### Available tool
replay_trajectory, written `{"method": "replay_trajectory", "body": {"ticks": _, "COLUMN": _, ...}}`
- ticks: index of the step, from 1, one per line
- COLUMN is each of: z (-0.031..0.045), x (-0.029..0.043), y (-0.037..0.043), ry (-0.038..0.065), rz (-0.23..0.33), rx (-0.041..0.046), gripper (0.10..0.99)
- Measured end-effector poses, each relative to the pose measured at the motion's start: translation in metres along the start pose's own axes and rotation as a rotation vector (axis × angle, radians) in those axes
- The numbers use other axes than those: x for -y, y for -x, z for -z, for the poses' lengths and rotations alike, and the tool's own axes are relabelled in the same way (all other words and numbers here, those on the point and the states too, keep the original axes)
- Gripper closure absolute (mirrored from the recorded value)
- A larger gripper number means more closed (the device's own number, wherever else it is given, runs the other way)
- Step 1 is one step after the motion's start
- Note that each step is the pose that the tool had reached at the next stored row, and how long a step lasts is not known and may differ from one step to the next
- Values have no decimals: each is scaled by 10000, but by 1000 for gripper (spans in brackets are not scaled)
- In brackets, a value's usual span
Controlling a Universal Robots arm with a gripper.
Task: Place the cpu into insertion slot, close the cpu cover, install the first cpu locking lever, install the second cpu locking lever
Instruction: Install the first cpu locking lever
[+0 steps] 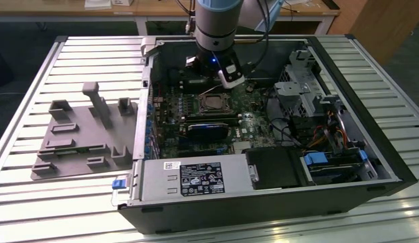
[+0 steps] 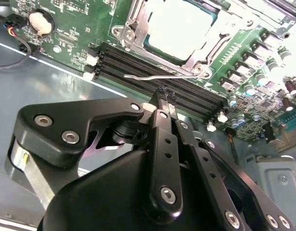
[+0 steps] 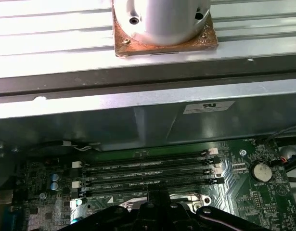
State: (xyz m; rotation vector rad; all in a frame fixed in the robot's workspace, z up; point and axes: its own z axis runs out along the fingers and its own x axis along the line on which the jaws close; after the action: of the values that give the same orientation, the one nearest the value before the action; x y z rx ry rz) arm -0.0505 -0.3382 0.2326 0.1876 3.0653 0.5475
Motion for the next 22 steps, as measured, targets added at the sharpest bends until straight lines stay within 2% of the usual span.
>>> {"method": "replay_trajectory", "body": {"ticks": 5, "z": -1, "x": -1, "y": 2, "ry": 0, "rz": 0, "rx": 0, "gripper": 984}}
{"method": "replay_trajectory", "body": {"ticks": 8, "z": -11, "x": 3, "y": 2, "ry": -36, "rz": -11, "rx": 44, "gripper": 984}}
{"method": "replay_trajectory", "body": {"ticks": 11, "z": -27, "x": 9, "y": 2, "ry": -123, "rz": -31, "rx": 124, "gripper": 984}}
{"method": "replay_trajectory", "body": {"ticks": 17, "z": -64, "x": -4, "y": 1, "ry": -438, "rz": -137, "rx": 295, "gripper": 984}}
{"method": "replay_trajectory", "body": {"ticks": 22, "z": -96, "x": -26, "y": 20, "ry": -469, "rz": -321, "rx": 364, "gripper": 984}}
